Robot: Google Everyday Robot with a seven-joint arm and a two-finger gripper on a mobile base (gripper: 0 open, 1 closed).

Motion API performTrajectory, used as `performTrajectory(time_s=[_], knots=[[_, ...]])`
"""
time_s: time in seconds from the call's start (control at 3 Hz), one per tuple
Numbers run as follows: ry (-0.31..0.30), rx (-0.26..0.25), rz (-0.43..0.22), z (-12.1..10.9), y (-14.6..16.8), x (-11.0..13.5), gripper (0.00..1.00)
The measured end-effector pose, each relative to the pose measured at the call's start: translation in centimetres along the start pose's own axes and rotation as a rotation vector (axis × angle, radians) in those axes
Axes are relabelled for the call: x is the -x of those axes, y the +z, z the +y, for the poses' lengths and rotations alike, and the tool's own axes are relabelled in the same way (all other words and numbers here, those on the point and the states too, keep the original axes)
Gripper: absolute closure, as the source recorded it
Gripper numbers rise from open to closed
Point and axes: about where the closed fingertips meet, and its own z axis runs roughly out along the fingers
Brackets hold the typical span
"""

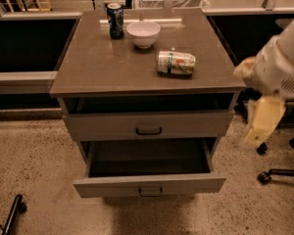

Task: Close middle drawer

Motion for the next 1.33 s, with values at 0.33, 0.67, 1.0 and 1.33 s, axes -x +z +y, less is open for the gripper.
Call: performTrajectory(time_s=[0.33,0.67,1.0,1.33], knots=[[-0.034,0.077,-0.165,3.9,7.9,-1.2,0.0],[-0.052,0.106,-0.248,7.5,14.5,-3.8,0.0],[-0.076,0.103,-0.246,8.0,15.1,-4.3,0.0],[-0.09,0.13,-0.248,8.3,15.7,-4.0,0.0]])
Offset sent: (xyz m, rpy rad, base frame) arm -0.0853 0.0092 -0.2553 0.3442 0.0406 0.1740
